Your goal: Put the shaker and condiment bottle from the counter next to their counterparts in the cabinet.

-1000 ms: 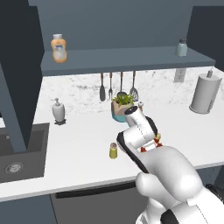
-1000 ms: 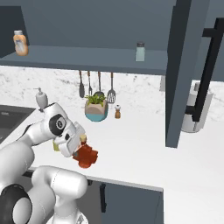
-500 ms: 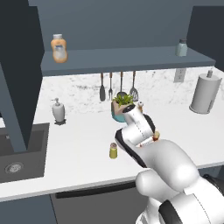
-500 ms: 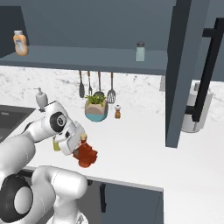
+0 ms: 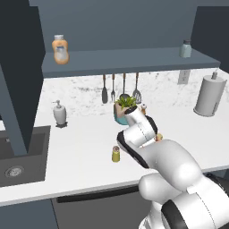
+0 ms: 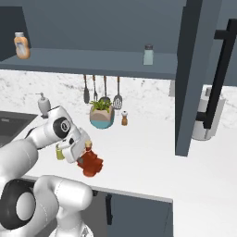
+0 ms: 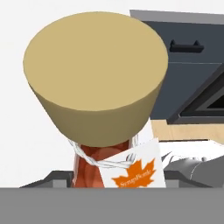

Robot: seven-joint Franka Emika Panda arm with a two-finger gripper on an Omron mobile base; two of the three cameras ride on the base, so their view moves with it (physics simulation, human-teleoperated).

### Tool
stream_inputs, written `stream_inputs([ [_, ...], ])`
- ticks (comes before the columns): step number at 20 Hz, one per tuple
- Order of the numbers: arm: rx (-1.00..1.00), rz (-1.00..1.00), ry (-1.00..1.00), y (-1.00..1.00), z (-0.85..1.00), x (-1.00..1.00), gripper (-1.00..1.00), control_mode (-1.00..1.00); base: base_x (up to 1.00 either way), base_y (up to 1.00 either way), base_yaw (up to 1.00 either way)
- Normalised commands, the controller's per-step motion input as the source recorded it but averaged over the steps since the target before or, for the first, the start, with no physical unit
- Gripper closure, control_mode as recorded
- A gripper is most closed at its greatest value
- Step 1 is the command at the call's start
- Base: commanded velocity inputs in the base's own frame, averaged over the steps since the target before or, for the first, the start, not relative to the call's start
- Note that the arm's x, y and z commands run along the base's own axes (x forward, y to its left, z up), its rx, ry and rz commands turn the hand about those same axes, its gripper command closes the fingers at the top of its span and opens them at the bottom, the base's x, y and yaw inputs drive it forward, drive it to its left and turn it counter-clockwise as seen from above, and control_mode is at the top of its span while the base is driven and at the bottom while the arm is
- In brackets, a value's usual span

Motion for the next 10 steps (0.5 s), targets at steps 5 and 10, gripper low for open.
stream_inputs([
  [5,0.00,0.00,0.00,0.02,0.02,-0.02,1.00,-1.00,0.00,0.00,0.00],
  [10,0.00,0.03,-0.06,0.16,0.29,-0.03,1.00,-1.00,0.00,0.00,0.00],
])
